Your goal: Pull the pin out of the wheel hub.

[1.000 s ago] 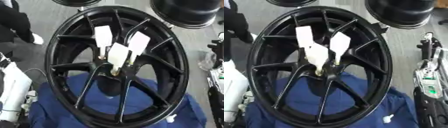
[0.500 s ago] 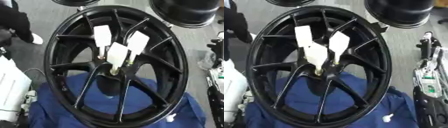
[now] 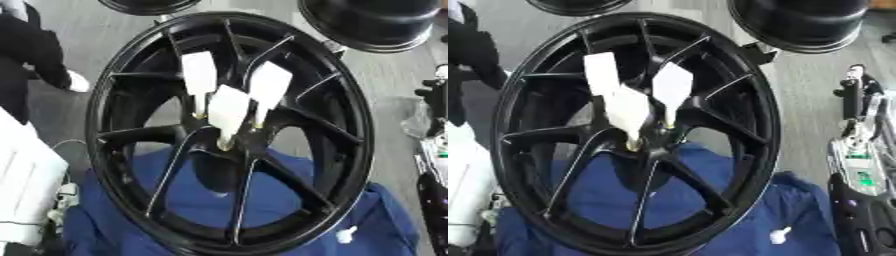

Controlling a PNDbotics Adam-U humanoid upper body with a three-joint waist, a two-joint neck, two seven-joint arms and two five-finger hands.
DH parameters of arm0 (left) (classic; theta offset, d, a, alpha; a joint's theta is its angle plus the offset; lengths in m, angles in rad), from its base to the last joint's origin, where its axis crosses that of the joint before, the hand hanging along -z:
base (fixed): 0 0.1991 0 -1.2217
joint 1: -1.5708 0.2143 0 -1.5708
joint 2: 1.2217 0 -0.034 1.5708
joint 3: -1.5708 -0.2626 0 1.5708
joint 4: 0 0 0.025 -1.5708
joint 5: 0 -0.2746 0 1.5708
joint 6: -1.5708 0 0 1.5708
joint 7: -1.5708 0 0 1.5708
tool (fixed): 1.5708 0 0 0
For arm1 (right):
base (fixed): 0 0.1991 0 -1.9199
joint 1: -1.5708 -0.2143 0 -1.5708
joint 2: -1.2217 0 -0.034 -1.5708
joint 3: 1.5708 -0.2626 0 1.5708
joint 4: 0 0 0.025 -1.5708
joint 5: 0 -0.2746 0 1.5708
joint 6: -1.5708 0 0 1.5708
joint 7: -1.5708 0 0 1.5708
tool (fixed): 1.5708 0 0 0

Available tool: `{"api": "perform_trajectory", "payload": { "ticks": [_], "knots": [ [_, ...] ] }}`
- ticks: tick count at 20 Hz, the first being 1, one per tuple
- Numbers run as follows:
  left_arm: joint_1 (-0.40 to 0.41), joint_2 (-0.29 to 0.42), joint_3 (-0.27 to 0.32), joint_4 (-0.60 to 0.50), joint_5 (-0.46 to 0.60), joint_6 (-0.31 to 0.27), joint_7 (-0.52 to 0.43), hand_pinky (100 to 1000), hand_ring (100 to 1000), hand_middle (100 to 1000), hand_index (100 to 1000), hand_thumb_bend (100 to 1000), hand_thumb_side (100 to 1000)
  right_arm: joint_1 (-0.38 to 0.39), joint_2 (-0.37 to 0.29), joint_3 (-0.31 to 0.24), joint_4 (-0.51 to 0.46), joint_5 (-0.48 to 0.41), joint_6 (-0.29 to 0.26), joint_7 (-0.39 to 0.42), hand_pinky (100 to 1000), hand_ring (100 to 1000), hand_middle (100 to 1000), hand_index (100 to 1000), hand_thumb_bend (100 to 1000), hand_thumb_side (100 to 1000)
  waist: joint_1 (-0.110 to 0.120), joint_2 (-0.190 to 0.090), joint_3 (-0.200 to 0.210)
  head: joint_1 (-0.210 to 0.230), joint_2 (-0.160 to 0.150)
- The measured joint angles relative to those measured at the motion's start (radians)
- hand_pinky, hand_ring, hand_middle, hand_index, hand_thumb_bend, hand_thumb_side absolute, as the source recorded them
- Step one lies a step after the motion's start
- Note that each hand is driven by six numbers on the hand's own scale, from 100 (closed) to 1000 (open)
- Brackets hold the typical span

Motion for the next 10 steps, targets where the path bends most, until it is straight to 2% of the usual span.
{"api": "perform_trajectory", "payload": {
  "ticks": [5,10],
  "knots": [
    [-0.122,0.112,-0.070,-0.004,-0.009,0.102,-0.164,738,867,759,780,100,712,0.009,-0.015,0.000,0.003,0.006,0.002,0.001,824,621,592,777,100,798,0.017,-0.002,0.008,-0.008,0.000],
    [-0.242,0.133,-0.149,-0.006,-0.082,0.185,-0.373,773,859,760,801,100,714,0.018,-0.031,0.000,0.006,0.009,0.003,0.002,824,622,592,777,100,798,0.028,-0.003,0.020,-0.010,0.003]
  ]
}}
